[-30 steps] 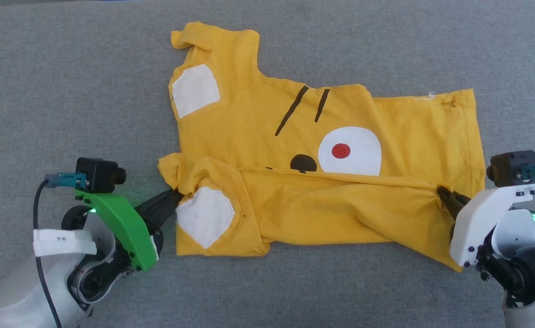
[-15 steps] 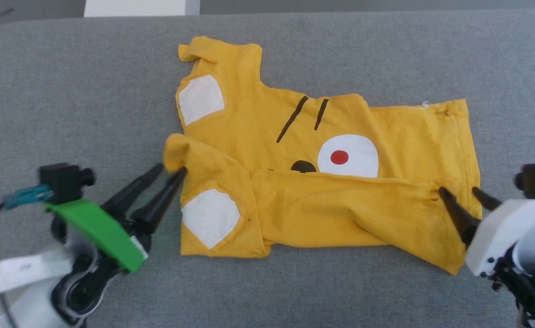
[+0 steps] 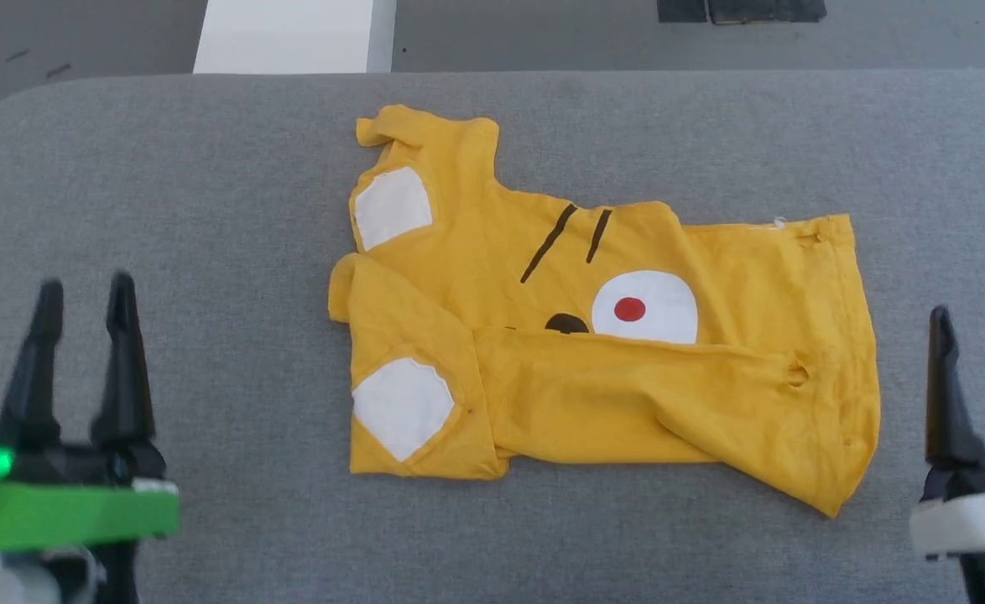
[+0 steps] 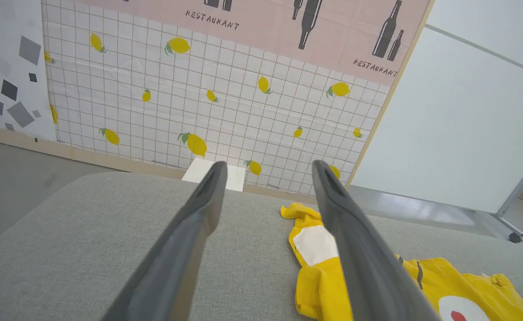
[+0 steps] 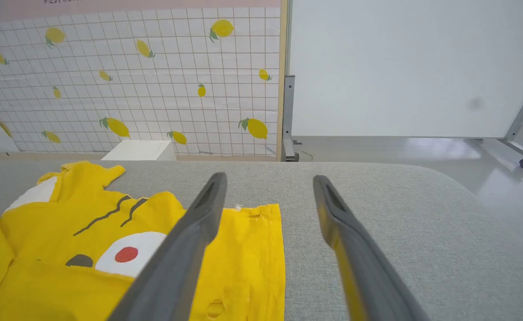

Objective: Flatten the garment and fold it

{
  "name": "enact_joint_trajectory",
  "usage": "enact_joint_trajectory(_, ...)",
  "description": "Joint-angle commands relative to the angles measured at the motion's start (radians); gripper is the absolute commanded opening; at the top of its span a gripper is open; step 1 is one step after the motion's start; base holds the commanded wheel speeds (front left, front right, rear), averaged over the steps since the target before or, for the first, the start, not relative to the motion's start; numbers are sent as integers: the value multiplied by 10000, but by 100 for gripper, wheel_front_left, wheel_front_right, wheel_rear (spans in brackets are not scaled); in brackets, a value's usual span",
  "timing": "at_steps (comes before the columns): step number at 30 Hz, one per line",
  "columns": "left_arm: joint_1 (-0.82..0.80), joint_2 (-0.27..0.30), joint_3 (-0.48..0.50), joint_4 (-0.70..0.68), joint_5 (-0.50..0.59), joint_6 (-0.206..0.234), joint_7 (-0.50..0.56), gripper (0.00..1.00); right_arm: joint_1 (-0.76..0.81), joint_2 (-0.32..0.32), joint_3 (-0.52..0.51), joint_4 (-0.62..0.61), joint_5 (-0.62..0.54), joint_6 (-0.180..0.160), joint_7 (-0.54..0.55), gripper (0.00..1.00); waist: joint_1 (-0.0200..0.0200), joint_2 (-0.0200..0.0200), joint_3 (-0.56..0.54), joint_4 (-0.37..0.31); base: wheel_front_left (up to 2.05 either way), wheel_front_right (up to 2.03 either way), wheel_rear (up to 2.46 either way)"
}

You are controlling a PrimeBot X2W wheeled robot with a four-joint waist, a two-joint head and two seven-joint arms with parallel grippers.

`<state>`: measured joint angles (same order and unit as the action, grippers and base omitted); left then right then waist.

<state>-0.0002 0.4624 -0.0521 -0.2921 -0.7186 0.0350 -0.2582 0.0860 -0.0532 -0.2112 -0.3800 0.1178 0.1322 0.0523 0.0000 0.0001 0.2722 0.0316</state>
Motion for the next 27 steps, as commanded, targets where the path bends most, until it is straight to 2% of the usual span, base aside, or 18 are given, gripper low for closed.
enact_joint_trajectory(1,476,-579,242,-67,736,-199,-33,100,265,24,-7,492,-141,-15,-721,100,0,-1,-177,-12,0,0,0)
enact_joint_trajectory(5,1373,-1934,690,79,2500,-823,-34,100,618,27,-233,1822,-232,-15,-2336,100,0,-1,-586,25,0,0,0)
enact_joint_trajectory(9,2116,-3103,953,465,3207,-1271,-34,100,1006,28,-299,2740,-221,-15,-2937,100,0,-1,-983,146,0,0,0)
enact_joint_trajectory(13,2500,-3546,1070,863,3575,-1539,-35,100,1317,28,-350,3199,-120,-15,-3086,100,0,-1,-1302,282,0,0,0)
enact_joint_trajectory(21,2745,-3765,1236,1216,3631,-1648,-35,100,1361,29,-463,3416,-165,-15,-3135,100,0,-1,-1847,422,0,0,0)
enact_joint_trajectory(25,2742,-3357,577,1536,3143,-1653,163,100,1489,29,-537,3405,-178,-15,-3137,100,0,-1,-2032,528,0,0,0)
enact_joint_trajectory(27,2508,-2985,-4,1551,2694,-1654,1037,100,1566,29,-536,3416,-185,-15,-3138,100,0,-1,-2053,612,0,0,0)
